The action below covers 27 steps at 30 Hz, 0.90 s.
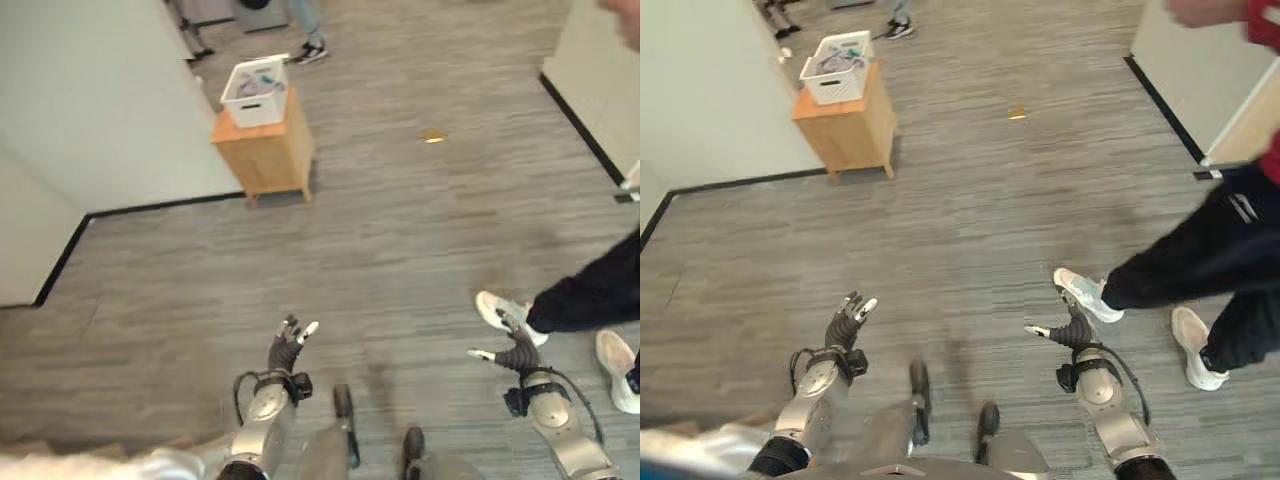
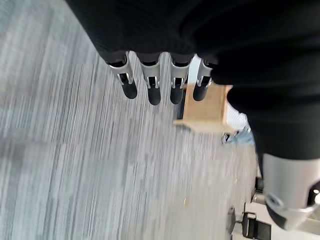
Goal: Making the bed.
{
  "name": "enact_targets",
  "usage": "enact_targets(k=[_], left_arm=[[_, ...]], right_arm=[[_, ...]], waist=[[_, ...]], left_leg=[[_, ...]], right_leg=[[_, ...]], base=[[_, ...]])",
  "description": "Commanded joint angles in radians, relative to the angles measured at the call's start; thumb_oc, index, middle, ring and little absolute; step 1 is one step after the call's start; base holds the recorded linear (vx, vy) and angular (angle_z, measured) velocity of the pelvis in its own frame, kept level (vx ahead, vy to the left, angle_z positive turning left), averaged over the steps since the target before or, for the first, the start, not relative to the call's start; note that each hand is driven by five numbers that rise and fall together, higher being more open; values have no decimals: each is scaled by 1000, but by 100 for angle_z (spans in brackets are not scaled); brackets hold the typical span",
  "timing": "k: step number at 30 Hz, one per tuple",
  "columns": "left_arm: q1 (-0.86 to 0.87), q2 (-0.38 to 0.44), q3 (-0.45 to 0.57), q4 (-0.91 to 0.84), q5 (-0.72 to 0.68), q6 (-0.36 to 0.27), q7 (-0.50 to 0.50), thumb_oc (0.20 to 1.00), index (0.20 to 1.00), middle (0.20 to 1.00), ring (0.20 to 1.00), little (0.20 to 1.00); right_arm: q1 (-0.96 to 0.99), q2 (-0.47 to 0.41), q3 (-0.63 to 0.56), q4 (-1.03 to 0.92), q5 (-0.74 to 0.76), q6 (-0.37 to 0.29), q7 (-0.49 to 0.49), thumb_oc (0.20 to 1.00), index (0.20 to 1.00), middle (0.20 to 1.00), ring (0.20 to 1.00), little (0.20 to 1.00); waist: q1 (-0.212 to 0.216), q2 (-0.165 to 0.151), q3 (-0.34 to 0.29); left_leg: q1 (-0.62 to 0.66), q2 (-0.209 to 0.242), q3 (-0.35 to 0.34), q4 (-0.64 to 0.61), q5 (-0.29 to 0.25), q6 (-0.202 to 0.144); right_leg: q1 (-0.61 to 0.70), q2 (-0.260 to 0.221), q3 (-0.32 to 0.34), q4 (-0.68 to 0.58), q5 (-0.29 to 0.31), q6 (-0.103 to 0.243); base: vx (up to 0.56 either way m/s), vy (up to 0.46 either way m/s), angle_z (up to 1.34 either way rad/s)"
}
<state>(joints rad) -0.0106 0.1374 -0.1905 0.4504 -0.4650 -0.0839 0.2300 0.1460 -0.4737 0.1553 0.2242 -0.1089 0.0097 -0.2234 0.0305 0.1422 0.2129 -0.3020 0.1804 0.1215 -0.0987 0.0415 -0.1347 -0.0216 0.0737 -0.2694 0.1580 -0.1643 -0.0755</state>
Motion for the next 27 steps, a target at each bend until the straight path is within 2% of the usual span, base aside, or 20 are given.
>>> enact_targets(k=[1,3,5,6,7,8,10,11,12,13,15,16,17,18,19,20,21,24,26,27], left_arm=[[-9,59,3,-113,-4,-66,25,1000,1000,1000,1000,1000],[4,67,3,-119,4,-64,25,1000,1000,1000,1000,1000],[2,84,1,-117,10,-56,27,1000,1000,1000,1000,1000],[-1,98,-1,-124,15,-54,29,1000,1000,1000,1000,1000],[-12,123,-3,-137,31,-51,36,1000,1000,1000,1000,1000],[-12,123,-2,-137,31,-50,36,1000,1000,1000,1000,1000],[-30,144,4,-156,32,-54,46,1000,1000,1000,1000,1000],[-31,144,4,-156,32,-53,46,1000,1000,1000,1000,1000],[-45,155,2,-181,40,-59,46,1000,1000,1000,1000,1000],[-44,155,3,-181,40,-58,46,1000,1000,1000,1000,1000],[-55,162,-6,-216,72,-67,46,1000,1000,1000,1000,1000],[-56,162,-6,-216,72,-66,46,1000,1000,1000,1000,1000],[-63,166,-9,-235,94,-74,54,1000,1000,1000,1000,1000],[-70,166,-10,-241,101,-76,54,1000,1000,1000,1000,1000],[-69,165,-10,-241,102,-76,55,1000,1000,1000,1000,1000],[-79,167,-12,-256,113,-79,61,1000,1000,1000,1000,1000],[-89,177,-4,-287,129,-92,57,1000,1000,1000,1000,1000],[-52,197,29,-344,155,-95,45,1000,1000,1000,1000,1000],[39,203,97,-434,121,-114,35,1000,1000,1000,1000,1000],[73,192,120,-465,96,-116,22,1000,1000,1000,1000,1000]], right_arm=[[-77,-5,-60,-91,-28,-49,-20,1000,1000,1000,1000,1000],[-61,15,-59,-91,-39,-44,-13,1000,1000,1000,1000,1000],[-59,26,-47,-86,-57,-41,-6,1000,1000,1000,1000,1000],[-58,27,-41,-93,-63,-39,-2,1000,1000,1000,1000,1000],[-65,26,-32,-98,-67,-37,4,1000,1000,1000,1000,1000],[-66,26,-32,-97,-67,-36,4,1000,1000,1000,1000,1000],[-69,39,-22,-104,-76,-36,15,1000,1000,1000,1000,1000],[-69,39,-22,-104,-76,-36,15,1000,1000,1000,1000,1000],[-76,44,-17,-124,-83,-38,21,1000,1000,1000,1000,1000],[-76,44,-17,-124,-83,-38,21,1000,1000,1000,1000,1000],[-86,45,-11,-151,-77,-54,23,1000,1000,1000,1000,1000],[-86,45,-10,-151,-77,-54,23,1000,1000,1000,1000,1000],[-84,29,-3,-166,-81,-60,20,1000,1000,1000,1000,1000],[-80,23,-3,-173,-82,-61,20,1000,1000,1000,1000,1000],[-80,22,-3,-173,-82,-61,20,1000,1000,1000,1000,1000],[-72,13,2,-184,-85,-66,23,1000,1000,1000,1000,1000],[-66,-5,8,-207,-91,-75,31,1000,1000,1000,1000,1000],[-60,-14,15,-214,-81,-84,58,1000,1000,1000,1000,1000],[-60,-19,22,-225,-57,-98,82,1000,1000,1000,1000,1000],[-65,-32,12,-221,-43,-100,75,1000,1000,1000,1000,1000]], waist=[[95,-80,13],[99,-102,-8],[104,-134,-17],[99,-149,-14],[83,-154,-1],[86,-151,-3],[71,-136,14],[71,-138,14],[58,-126,26],[55,-127,27],[17,-127,49],[17,-125,48],[-18,-125,55],[-28,-126,56],[-28,-125,55],[-37,-123,55],[-38,-123,53],[-36,-119,35],[-2,-109,14],[12,-103,19]], left_leg=[[40,-96,-23,59,131,18],[63,-107,-20,61,127,42],[89,-119,-5,63,109,67],[121,-132,1,55,92,80],[178,-146,-1,41,58,104],[175,-142,1,40,60,103],[236,-127,-2,23,21,120],[235,-129,-1,24,19,120],[262,-117,-15,13,3,118],[263,-117,-19,15,0,116],[292,-124,-65,13,-20,109],[291,-121,-66,12,-17,108],[311,-137,-144,11,-39,106],[308,-144,-173,11,-38,103],[309,-143,-174,11,-40,104],[311,-150,-221,11,-47,104],[318,-153,-271,17,-62,104],[332,-150,-301,25,-75,99],[320,-137,-318,66,-77,80],[277,-131,-250,134,-83,70]], right_leg=[[289,-186,114,-245,-47,210],[318,-215,132,-233,-49,221],[285,-246,145,-127,-38,245],[254,-268,147,-37,-13,271],[155,-294,161,129,80,303],[151,-290,164,127,85,302],[30,-310,151,276,176,310],[26,-312,153,284,171,310],[-51,-297,136,251,135,287],[-49,-298,133,256,129,286],[-83,-220,177,88,52,246],[-82,-217,176,80,59,245],[-115,-153,342,-54,74,236],[-134,-132,411,-86,97,238],[-132,-132,410,-89,97,238],[-149,-110,486,-108,117,240],[-147,-112,509,-148,144,237],[-99,-139,470,-198,178,230],[-41,-138,422,-242,174,214],[7,-168,335,-245,145,206]], base=[[509,138,5],[561,152,-25],[401,107,-27],[417,134,-24],[283,106,-29],[257,108,-35],[248,61,-10],[317,-4,12],[172,-31,27],[242,-57,29],[230,-137,67],[369,-243,96],[248,-187,102],[261,-183,122],[116,-133,171],[135,-230,153],[171,-330,148],[114,-209,195],[121,-303,87],[-58,-223,55]])
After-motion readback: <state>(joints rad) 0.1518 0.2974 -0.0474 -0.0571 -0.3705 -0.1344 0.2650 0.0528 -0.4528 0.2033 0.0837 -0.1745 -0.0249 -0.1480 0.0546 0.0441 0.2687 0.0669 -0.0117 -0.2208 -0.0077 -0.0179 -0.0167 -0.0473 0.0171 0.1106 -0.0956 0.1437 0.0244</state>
